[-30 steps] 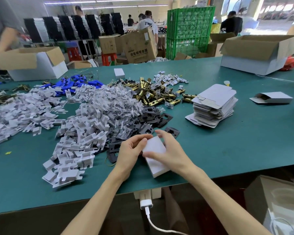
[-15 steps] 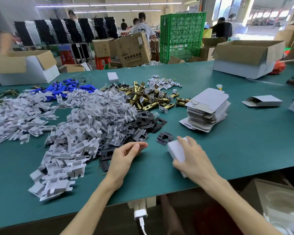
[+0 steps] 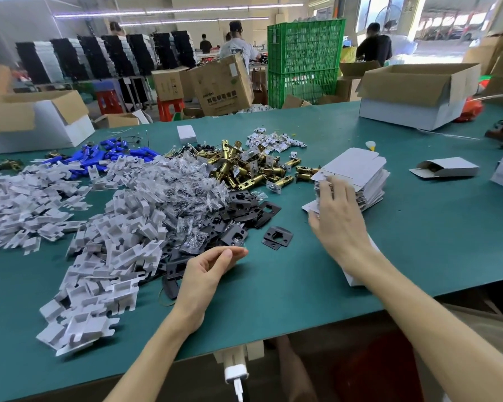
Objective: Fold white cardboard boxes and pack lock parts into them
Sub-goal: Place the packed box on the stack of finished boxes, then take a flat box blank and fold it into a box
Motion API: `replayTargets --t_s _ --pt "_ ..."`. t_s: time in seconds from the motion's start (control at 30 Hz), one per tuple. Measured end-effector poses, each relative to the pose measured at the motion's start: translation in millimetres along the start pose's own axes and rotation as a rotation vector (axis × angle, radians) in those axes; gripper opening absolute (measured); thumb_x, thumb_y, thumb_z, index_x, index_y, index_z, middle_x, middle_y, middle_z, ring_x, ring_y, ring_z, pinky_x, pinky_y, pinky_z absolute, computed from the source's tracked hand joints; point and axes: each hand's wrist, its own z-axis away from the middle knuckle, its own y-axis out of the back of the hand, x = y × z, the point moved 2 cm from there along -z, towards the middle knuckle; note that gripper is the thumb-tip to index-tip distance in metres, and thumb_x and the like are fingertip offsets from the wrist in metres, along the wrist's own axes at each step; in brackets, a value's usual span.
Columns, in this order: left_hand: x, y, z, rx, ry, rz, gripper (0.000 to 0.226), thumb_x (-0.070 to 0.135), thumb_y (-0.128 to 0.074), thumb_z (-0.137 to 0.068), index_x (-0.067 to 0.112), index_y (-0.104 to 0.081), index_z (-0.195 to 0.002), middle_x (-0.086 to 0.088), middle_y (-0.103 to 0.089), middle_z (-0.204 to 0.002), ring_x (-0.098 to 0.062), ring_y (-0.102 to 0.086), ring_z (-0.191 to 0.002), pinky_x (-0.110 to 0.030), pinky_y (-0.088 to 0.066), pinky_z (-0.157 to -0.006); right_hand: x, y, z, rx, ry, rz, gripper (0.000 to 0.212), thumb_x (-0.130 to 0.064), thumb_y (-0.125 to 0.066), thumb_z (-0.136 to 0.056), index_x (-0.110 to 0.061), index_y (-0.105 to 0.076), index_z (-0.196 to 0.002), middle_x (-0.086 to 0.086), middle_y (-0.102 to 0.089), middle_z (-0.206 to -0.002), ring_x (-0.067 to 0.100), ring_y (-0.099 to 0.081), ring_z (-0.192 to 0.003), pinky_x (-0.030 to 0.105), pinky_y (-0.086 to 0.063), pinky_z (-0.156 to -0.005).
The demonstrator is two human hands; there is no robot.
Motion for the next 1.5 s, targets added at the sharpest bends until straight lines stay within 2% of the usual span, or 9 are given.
replayTargets --t_s 0.13,0.27,0.37,0.73,0.83,0.97,1.17,1.37,1.5 --pt "1 0 0 0.014 0.006 0.012 0.023 0.014 -0.057 -0.106 0.011 -0.079 -0.112 -0.006 -0.079 -0.114 -0.02 -0.072 -0.115 -0.024 -0.053 -0.104 11 -11 -56 -0.145 -0.077 0.156 0.068 -0.03 -0.048 -0.106 0.004 -0.018 -0.157 0.027 -0.012 -0.166 0.04 -0.009 -0.155 0.047 -0.008 -0.127" --pt "1 0 0 0.019 0.019 -0.008 0.023 0.015 -0.056 -0.107 0.012 -0.079 -0.112 -0.004 -0.079 -0.114 -0.018 -0.072 -0.115 -0.027 -0.053 -0.105 26 -17 -68 -0.262 -0.172 0.225 0.052 -0.026 -0.049 -0.104 0.005 -0.038 -0.144 0.026 -0.039 -0.149 0.04 -0.032 -0.142 0.051 -0.021 -0.122" --pt "1 0 -1 0.02 0.024 -0.004 0.023 0.015 -0.056 -0.107 0.012 -0.079 -0.112 -0.004 -0.079 -0.114 -0.019 -0.072 -0.115 -0.027 -0.053 -0.105 32 -18 -59 -0.182 -0.073 0.231 0.029 -0.008 -0.054 -0.094 -0.001 -0.054 -0.122 0.021 -0.056 -0.128 0.039 -0.046 -0.122 0.044 -0.037 -0.104" --pt "1 0 -1 0.03 0.028 0.004 0.024 0.016 -0.057 -0.107 0.013 -0.08 -0.111 -0.005 -0.079 -0.114 -0.021 -0.073 -0.115 -0.027 -0.053 -0.105 21 15 -43 0.103 0.061 -0.013 0.023 0.013 -0.046 -0.086 0.001 -0.065 -0.092 0.021 -0.068 -0.088 0.039 -0.057 -0.098 0.04 -0.039 -0.077" --pt "1 1 -1 0.032 0.023 -0.015 0.024 0.015 -0.056 -0.107 0.015 -0.08 -0.11 -0.005 -0.079 -0.113 -0.021 -0.073 -0.114 -0.027 -0.053 -0.104 -5 24 -23 0.345 0.27 -0.189 0.031 0.018 -0.056 -0.086 0.0 -0.072 -0.106 0.016 -0.075 -0.095 0.035 -0.065 -0.098 0.038 -0.044 -0.078" --pt "0 0 0 0.018 0.033 -0.069 0.024 0.016 -0.055 -0.107 0.014 -0.079 -0.113 -0.004 -0.079 -0.113 -0.02 -0.073 -0.114 -0.031 -0.054 -0.105 -40 15 3 0.411 0.438 -0.371 0.031 0.015 -0.067 -0.084 -0.001 -0.075 -0.11 0.012 -0.077 -0.102 0.029 -0.071 -0.096 0.041 -0.056 -0.082" --pt "0 -6 -3 -0.008 0.022 -0.072 0.042 0.036 -0.045 -0.107 0.008 -0.072 -0.125 -0.006 -0.078 -0.119 -0.023 -0.073 -0.114 -0.032 -0.056 -0.103 -76 -20 44 0.366 0.435 -0.626 0.023 0.004 -0.067 -0.09 -0.001 -0.076 -0.111 0.007 -0.077 -0.108 0.026 -0.072 -0.101 0.044 -0.058 -0.083" --pt "6 9 -17 -0.135 0.241 0.373 0.074 0.057 -0.034 -0.1 0.002 -0.051 -0.146 -0.021 -0.062 -0.143 -0.036 -0.059 -0.134 -0.046 -0.05 -0.111 -98 -45 75 0.194 0.511 -0.837 0.029 -0.002 -0.064 -0.098 -0.003 -0.07 -0.126 0.006 -0.071 -0.127 0.018 -0.065 -0.122 0.035 -0.053 -0.102" --pt "8 14 -23 -0.093 0.3 0.559 0.075 0.055 -0.05 -0.096 -0.006 -0.052 -0.14 -0.028 -0.057 -0.144 -0.038 -0.058 -0.131 -0.044 -0.049 -0.108 -95 -48 71 0.07 0.423 -0.909 0.032 -0.01 -0.063 -0.1 -0.009 -0.066 -0.132 0.0 -0.067 -0.133 0.013 -0.057 -0.131 0.036 -0.049 -0.107"
